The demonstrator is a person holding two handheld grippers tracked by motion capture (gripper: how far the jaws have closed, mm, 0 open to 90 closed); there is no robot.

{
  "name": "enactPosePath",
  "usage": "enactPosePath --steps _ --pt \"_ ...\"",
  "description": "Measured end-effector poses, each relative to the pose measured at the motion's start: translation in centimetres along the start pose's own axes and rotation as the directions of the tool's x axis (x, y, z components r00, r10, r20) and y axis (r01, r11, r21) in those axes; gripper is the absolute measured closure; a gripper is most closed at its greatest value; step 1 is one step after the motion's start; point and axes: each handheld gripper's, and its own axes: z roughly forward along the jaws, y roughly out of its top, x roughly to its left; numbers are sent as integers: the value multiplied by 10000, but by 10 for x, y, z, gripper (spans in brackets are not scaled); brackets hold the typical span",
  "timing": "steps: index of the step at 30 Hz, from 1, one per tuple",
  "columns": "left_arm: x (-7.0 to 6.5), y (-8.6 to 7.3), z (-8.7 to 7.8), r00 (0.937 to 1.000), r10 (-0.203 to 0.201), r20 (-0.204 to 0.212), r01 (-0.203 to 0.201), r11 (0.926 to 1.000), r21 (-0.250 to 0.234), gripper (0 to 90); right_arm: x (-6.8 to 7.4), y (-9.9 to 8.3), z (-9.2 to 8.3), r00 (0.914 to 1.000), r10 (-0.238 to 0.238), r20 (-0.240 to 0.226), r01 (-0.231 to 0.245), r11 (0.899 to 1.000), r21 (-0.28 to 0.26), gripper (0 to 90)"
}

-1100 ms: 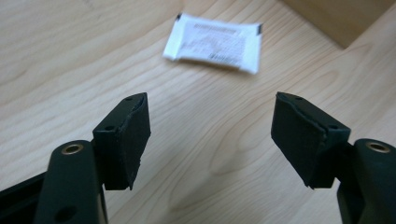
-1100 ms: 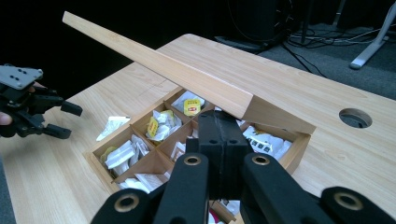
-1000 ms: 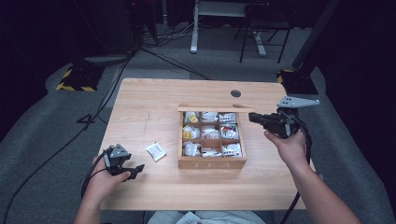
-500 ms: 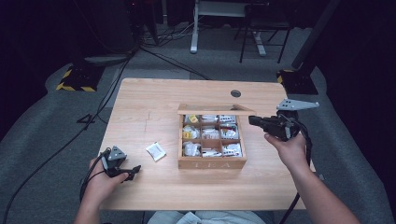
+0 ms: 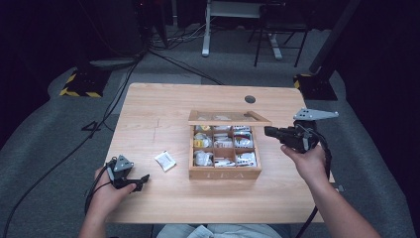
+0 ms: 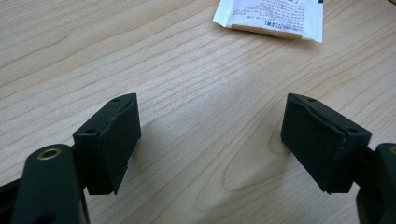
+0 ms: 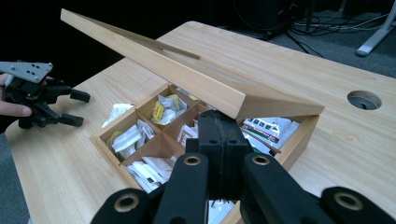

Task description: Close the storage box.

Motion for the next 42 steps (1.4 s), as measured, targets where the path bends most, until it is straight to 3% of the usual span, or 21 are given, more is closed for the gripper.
enactPosePath --steps 21,42 --pt "-1 0 0 10000 1 -56 -1 10000 45 198 3 -17 -2 9996 179 -197 -169 9986 495 897" --pt "-2 1 1 10000 -3 -52 3 10000 83 195 7 -28 1 9997 225 -18 -222 9943 1046 858"
